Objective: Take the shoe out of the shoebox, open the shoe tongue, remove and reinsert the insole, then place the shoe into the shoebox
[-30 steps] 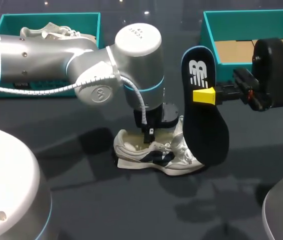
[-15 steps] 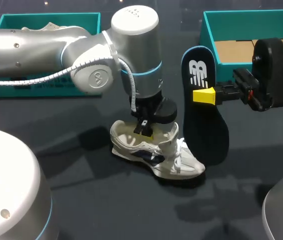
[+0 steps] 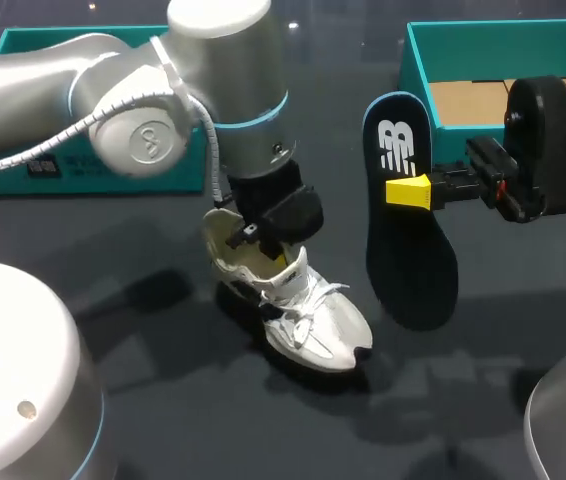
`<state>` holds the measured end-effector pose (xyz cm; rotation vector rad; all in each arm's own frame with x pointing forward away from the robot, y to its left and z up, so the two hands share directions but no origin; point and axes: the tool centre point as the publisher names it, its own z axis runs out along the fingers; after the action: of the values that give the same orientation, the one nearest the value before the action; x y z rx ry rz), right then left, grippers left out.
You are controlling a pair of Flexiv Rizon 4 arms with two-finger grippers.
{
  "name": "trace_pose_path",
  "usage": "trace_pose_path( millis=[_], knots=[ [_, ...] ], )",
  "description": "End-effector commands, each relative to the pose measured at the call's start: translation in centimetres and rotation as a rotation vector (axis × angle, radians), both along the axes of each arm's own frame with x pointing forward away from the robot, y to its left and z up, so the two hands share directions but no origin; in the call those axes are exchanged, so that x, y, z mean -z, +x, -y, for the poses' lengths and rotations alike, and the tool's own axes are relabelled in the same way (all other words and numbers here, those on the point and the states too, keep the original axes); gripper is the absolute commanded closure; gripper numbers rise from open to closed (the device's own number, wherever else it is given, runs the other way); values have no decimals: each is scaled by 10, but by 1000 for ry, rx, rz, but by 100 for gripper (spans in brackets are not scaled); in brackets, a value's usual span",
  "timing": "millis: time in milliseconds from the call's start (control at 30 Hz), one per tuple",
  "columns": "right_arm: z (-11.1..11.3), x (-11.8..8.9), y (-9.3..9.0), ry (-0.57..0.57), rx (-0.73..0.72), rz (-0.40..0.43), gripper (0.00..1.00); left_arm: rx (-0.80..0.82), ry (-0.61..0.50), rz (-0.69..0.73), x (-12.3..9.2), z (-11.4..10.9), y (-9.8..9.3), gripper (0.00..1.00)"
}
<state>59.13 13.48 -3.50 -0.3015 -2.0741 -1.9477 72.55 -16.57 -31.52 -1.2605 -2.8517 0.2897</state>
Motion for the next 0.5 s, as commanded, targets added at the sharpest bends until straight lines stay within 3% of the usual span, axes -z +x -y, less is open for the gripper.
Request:
trace_pose_path(
  millis=[33, 267, 300, 500],
  knots=[
    [-1, 1, 0, 0, 1, -1, 100, 51, -31, 11, -1, -8, -5, 100],
    [-1, 1, 0, 0, 1, -1, 100, 551, -55, 82, -18, -11, -17, 100],
    [-1, 1, 0, 0, 1, -1, 100, 550, -28, 145, -19, -11, -19, 100],
    [-1, 1, 0, 0, 1, -1, 100, 550, -28, 145, -19, -11, -19, 100]
  ],
)
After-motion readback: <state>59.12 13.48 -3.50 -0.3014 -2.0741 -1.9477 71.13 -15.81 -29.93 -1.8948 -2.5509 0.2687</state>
